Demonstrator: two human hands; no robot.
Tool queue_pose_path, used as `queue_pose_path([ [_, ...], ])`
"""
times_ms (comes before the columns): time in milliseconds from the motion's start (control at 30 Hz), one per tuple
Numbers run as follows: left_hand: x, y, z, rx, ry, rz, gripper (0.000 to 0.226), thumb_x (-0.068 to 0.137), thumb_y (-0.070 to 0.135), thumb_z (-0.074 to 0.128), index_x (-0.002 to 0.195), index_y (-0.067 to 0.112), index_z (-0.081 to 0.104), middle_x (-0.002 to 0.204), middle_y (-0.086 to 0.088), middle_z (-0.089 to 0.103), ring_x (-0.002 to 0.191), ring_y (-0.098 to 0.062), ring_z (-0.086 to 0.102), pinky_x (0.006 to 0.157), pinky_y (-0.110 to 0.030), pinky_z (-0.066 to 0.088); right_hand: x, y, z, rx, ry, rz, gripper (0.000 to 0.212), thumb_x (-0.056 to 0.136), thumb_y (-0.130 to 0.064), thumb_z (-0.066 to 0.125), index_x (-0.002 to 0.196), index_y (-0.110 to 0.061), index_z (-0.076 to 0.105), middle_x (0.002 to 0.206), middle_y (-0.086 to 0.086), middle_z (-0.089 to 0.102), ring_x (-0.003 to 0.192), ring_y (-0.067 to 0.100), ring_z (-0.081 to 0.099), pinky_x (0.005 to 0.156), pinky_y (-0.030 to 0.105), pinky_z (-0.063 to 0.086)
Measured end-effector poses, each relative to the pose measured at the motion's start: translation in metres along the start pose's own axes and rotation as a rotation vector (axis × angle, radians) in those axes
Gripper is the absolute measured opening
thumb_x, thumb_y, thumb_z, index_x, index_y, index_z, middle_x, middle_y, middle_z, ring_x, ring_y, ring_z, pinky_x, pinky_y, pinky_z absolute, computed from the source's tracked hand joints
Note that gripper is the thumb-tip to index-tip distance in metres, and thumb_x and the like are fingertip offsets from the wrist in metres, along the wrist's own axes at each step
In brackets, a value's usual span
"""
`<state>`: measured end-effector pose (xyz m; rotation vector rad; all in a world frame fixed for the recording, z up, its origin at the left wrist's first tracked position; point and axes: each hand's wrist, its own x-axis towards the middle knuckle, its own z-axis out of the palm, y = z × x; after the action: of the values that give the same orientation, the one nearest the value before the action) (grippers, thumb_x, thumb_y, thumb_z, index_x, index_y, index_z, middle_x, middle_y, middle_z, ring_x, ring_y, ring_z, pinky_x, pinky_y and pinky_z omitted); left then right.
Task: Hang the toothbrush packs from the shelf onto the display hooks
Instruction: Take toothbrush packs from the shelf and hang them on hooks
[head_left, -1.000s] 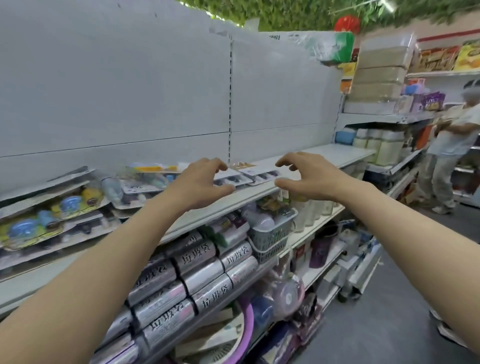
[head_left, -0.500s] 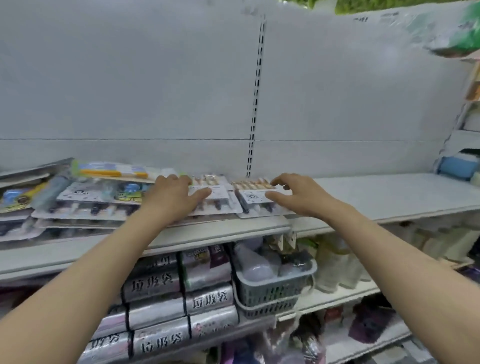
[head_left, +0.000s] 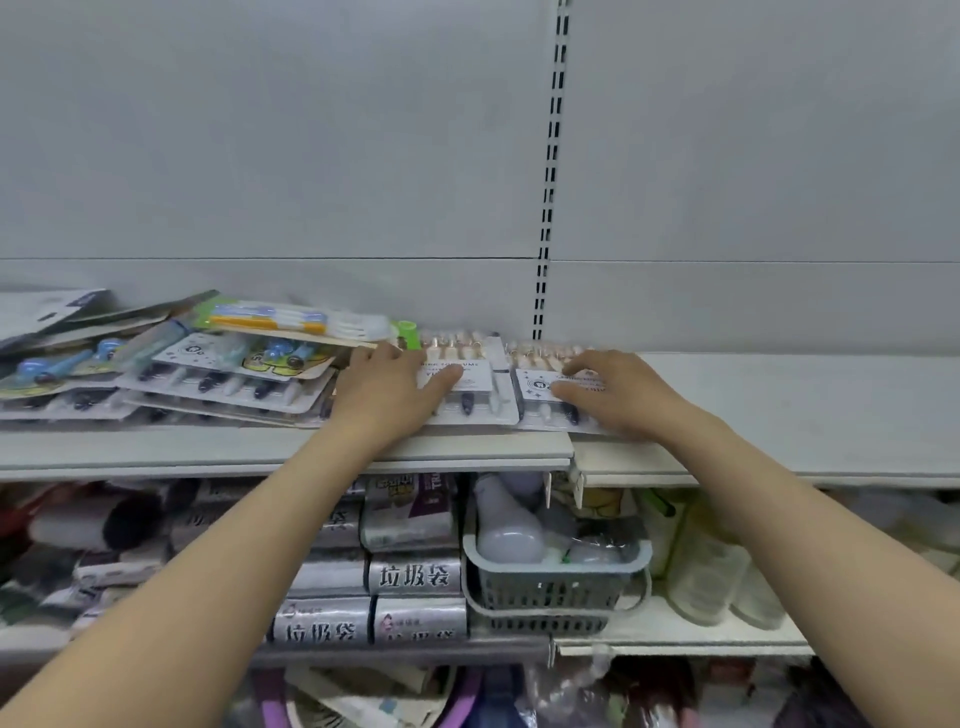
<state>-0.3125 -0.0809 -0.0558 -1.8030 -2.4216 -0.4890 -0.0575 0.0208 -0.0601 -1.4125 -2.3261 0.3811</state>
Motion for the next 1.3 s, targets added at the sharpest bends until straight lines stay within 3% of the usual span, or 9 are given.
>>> queue_pose_path([
  [167,-0.006,0.003,0.010,-0.035,0.074,0.033,0.068,0.093,0.070,0.030,0.137,0.026,0.056,0.140,-0.009,0.054,0.130,-0.038,0.039,0.108,-0.045,0.032,-0.018,0.012,-0.002,0.071,0.091,0.105,0.043,0.084,-0.062,0.066,0.110,-0.028,0.059,0.130,0.005,0.059,0.116,0.022,0.049,0.081,0.034,0.039],
  [300,-0.011,0.001,0.011,-0.137,0.126,0.025,0.066,0.092,0.068,0.036,0.137,0.024,0.057,0.140,-0.011,0.054,0.131,-0.035,0.038,0.109,-0.044,0.029,-0.025,0.013,-0.012,-0.041,0.035,0.373,0.102,0.069,-0.084,0.061,0.142,-0.016,0.042,0.139,0.008,0.053,0.127,0.032,0.047,0.096,0.042,0.047],
  [433,-0.025,0.005,0.003,-0.027,0.166,-0.161,0.091,0.084,0.080,0.039,0.144,0.012,0.042,0.145,-0.018,0.042,0.133,-0.037,0.035,0.106,-0.044,0.033,-0.024,0.012,-0.013,-0.020,-0.028,0.474,0.116,0.059,-0.093,0.056,0.138,-0.009,0.043,0.138,0.011,0.055,0.123,0.034,0.052,0.100,0.044,0.047],
  [633,-0.026,0.006,-0.002,-0.011,0.029,-0.250,0.108,0.076,0.091,0.028,0.151,0.013,0.031,0.151,-0.020,0.037,0.140,-0.040,0.028,0.109,-0.046,0.031,-0.027,0.002,-0.016,0.043,0.006,0.448,0.097,0.070,-0.079,0.066,0.130,-0.005,0.049,0.125,0.010,0.061,0.111,0.031,0.057,0.083,0.037,0.047],
  [833,-0.023,0.000,-0.006,-0.036,0.054,-0.212,0.108,0.075,0.090,0.036,0.149,0.012,0.031,0.147,-0.023,0.042,0.138,-0.040,0.029,0.108,-0.045,0.030,-0.030,-0.010,-0.018,0.148,0.140,0.452,0.102,0.066,-0.067,0.080,0.142,-0.012,0.042,0.134,0.010,0.057,0.126,0.033,0.049,0.102,0.045,0.046],
  [1000,-0.019,-0.004,-0.008,-0.127,0.108,-0.213,0.114,0.070,0.088,0.050,0.150,0.011,0.023,0.143,-0.024,0.043,0.132,-0.041,0.034,0.103,-0.044,0.034,-0.023,-0.011,-0.029,0.229,0.329,0.526,0.092,0.062,-0.057,0.087,0.135,-0.013,0.052,0.134,0.012,0.056,0.118,0.036,0.054,0.098,0.049,0.050],
  [1100,-0.017,-0.004,-0.011,-0.169,0.119,-0.214,0.116,0.067,0.086,0.057,0.150,0.012,0.022,0.145,-0.025,0.039,0.134,-0.042,0.032,0.104,-0.045,0.034,-0.021,-0.017,-0.040,0.276,0.326,0.579,0.065,0.072,-0.043,0.087,0.113,-0.002,0.056,0.117,0.016,0.056,0.096,0.034,0.059,0.079,0.044,0.055],
  [1167,-0.016,-0.002,-0.014,-0.222,0.125,-0.220,0.117,0.067,0.082,0.063,0.151,0.012,0.021,0.148,-0.026,0.034,0.137,-0.042,0.027,0.104,-0.046,0.035,-0.021,-0.020,-0.046,0.313,0.304,0.586,0.046,0.078,-0.030,0.085,0.086,0.000,0.051,0.093,0.014,0.056,0.073,0.028,0.055,0.056,0.034,0.046],
  [1300,-0.008,-0.001,-0.014,-0.346,0.130,-0.185,0.119,0.064,0.074,0.073,0.152,0.014,0.019,0.147,-0.024,0.039,0.137,-0.041,0.031,0.100,-0.048,0.041,-0.021,-0.019,-0.056,0.414,0.288,0.627,0.036,0.079,-0.015,0.084,0.082,-0.002,0.051,0.087,0.014,0.056,0.070,0.025,0.051,0.051,0.030,0.037],
])
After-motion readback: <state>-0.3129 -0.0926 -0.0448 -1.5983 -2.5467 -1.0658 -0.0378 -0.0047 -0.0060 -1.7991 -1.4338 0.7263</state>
